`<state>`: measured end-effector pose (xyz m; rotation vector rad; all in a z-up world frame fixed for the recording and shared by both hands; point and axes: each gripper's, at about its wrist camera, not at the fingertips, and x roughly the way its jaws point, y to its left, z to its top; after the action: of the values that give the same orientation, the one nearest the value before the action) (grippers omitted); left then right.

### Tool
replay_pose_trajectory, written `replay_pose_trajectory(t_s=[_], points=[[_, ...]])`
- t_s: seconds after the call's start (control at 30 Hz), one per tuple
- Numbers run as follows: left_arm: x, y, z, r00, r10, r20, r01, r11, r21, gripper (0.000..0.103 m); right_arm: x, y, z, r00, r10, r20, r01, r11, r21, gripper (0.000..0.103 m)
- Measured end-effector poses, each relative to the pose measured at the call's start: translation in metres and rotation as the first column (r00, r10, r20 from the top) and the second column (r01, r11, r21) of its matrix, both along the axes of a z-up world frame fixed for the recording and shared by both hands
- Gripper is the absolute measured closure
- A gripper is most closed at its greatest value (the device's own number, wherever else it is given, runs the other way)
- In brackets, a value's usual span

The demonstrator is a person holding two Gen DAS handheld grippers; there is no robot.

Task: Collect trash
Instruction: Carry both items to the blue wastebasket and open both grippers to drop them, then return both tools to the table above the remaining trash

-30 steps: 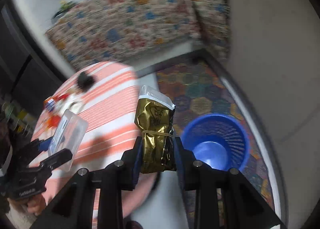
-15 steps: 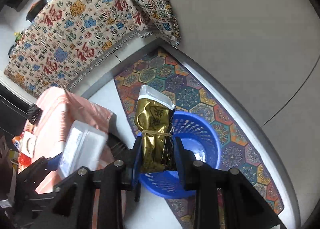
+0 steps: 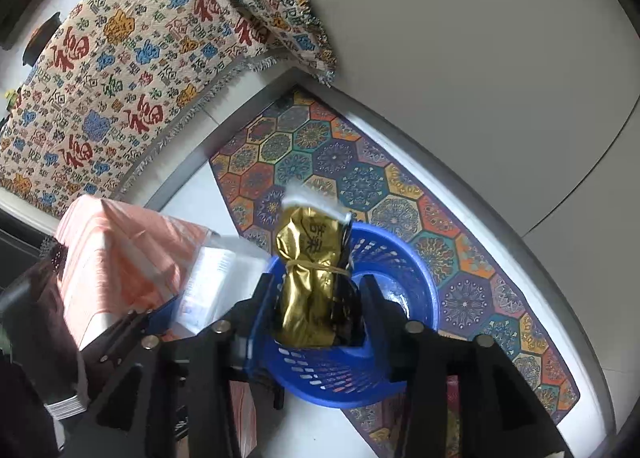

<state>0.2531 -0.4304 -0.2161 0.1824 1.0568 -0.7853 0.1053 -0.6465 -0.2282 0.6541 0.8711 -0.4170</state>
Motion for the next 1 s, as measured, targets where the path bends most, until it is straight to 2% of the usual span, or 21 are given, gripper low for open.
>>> replay_pose_trajectory(t_s=[0.13, 0.33, 0.47, 0.53, 0.6, 0.7, 0.8, 0.9, 0.97, 1.0], points=[[0.004, -0.002, 0.003, 1.000, 0.010, 0.007, -0.010, 1.000, -0.011, 0.021, -0.003, -0.002, 0.006, 1.000, -0.012, 0.021, 0.012, 1.000, 0.001, 0.057], [-0.002, 0.022, 0.031, 0.999, 0.044, 0.026, -0.043, 0.998, -0.045, 0.021, -0.005, 0.001, 0.021, 0.998, -0.016, 0.067, 0.019, 0.999, -0.042, 0.057], [-0.026, 0.071, 0.066, 0.995, 0.063, 0.075, -0.058, 0.995, -0.076, 0.018, -0.006, 0.021, 0.052, 0.989, 0.017, 0.148, 0.007, 0.987, -0.159, 0.057], [-0.038, 0.105, 0.079, 0.992, 0.080, 0.097, -0.072, 0.994, -0.084, 0.016, -0.008, 0.046, 0.074, 0.978, 0.067, 0.198, -0.014, 0.966, -0.257, 0.056], [-0.051, 0.146, 0.089, 0.986, 0.106, 0.128, -0.098, 0.993, -0.071, 0.014, -0.009, 0.069, 0.089, 0.966, 0.125, 0.224, -0.047, 0.944, -0.326, 0.052], [-0.067, 0.210, 0.092, 0.971, 0.168, 0.170, -0.167, 0.986, -0.016, 0.014, -0.009, 0.127, 0.106, 0.929, 0.280, 0.242, -0.152, 0.885, -0.440, 0.047], [-0.082, 0.275, 0.089, 0.945, 0.249, 0.213, -0.262, 0.965, 0.034, 0.014, -0.001, 0.177, 0.107, 0.886, 0.412, 0.214, -0.268, 0.831, -0.488, 0.047], [-0.092, 0.325, 0.083, 0.907, 0.325, 0.268, -0.359, 0.929, 0.089, 0.014, 0.013, 0.239, 0.100, 0.809, 0.556, 0.190, -0.411, 0.767, -0.494, 0.047], [-0.093, 0.358, 0.077, 0.877, 0.386, 0.286, -0.431, 0.895, 0.113, 0.014, 0.021, 0.276, 0.095, 0.756, 0.628, 0.185, -0.491, 0.731, -0.474, 0.047], [-0.090, 0.373, 0.073, 0.863, 0.417, 0.285, -0.463, 0.879, 0.116, 0.014, 0.022, 0.289, 0.091, 0.740, 0.649, 0.179, -0.515, 0.717, -0.470, 0.047]])
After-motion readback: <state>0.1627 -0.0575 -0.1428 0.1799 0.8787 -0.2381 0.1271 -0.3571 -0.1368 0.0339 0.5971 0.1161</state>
